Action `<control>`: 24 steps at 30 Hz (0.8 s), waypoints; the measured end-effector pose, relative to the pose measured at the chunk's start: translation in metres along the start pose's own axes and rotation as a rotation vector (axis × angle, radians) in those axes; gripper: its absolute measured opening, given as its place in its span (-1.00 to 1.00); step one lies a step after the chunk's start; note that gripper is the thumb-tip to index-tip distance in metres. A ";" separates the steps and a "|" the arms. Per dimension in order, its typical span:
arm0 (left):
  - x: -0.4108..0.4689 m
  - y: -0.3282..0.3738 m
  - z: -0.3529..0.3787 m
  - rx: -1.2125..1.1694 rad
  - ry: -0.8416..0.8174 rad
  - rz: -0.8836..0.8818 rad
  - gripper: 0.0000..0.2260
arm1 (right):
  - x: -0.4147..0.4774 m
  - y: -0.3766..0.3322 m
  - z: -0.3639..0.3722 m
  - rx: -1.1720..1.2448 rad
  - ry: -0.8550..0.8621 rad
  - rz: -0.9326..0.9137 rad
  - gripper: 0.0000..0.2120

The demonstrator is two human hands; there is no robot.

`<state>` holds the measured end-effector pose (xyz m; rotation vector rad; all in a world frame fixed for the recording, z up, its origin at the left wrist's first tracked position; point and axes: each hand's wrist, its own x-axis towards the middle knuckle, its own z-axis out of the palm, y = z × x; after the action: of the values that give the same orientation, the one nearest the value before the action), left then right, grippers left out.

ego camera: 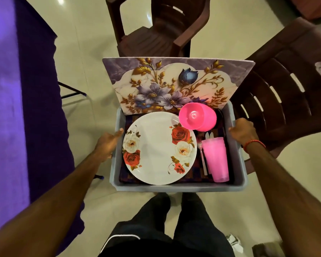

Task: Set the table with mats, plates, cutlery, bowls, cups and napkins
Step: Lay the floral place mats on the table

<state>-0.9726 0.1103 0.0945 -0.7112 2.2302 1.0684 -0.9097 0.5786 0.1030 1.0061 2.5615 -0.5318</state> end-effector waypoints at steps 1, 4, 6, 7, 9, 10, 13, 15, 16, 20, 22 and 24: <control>0.004 0.003 0.005 0.018 0.007 0.005 -0.49 | 0.009 0.000 0.002 -0.012 -0.004 -0.001 -0.70; 0.015 0.015 0.020 0.051 0.028 -0.002 -0.50 | 0.038 0.000 0.005 -0.040 -0.023 -0.009 -0.72; 0.024 0.024 0.032 0.057 0.040 -0.005 -0.50 | 0.061 0.000 0.007 -0.062 -0.032 -0.016 -0.71; 0.029 0.027 0.037 0.059 0.039 -0.016 -0.50 | 0.073 0.001 0.008 -0.066 -0.034 -0.018 -0.71; 0.038 0.032 0.048 0.035 0.032 -0.043 -0.50 | 0.092 0.003 0.011 -0.064 -0.034 -0.030 -0.71; 0.042 0.034 0.053 0.019 0.028 -0.049 -0.51 | 0.102 0.005 0.013 -0.061 -0.033 -0.038 -0.72; 0.051 0.035 0.074 -0.001 0.026 -0.062 -0.50 | 0.127 0.012 0.021 -0.044 -0.034 -0.056 -0.72; 0.056 0.034 0.089 0.001 0.037 -0.059 -0.50 | 0.143 0.017 0.028 -0.046 -0.040 -0.068 -0.72; 0.058 0.033 0.098 0.003 0.047 -0.061 -0.48 | 0.151 0.019 0.031 -0.047 -0.042 -0.072 -0.72; 0.067 0.027 0.130 -0.011 0.054 -0.121 -0.43 | 0.183 0.027 0.046 -0.049 -0.050 -0.093 -0.70; 0.071 0.024 0.147 -0.023 0.046 -0.148 -0.45 | 0.202 0.031 0.055 -0.061 -0.053 -0.106 -0.70; 0.074 0.021 0.160 -0.021 0.040 -0.172 -0.47 | 0.217 0.037 0.063 -0.072 -0.060 -0.115 -0.69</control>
<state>-0.9977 0.2357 -0.0288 -0.9224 2.1489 1.0019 -1.0233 0.6991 -0.0548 0.8100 2.5766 -0.4886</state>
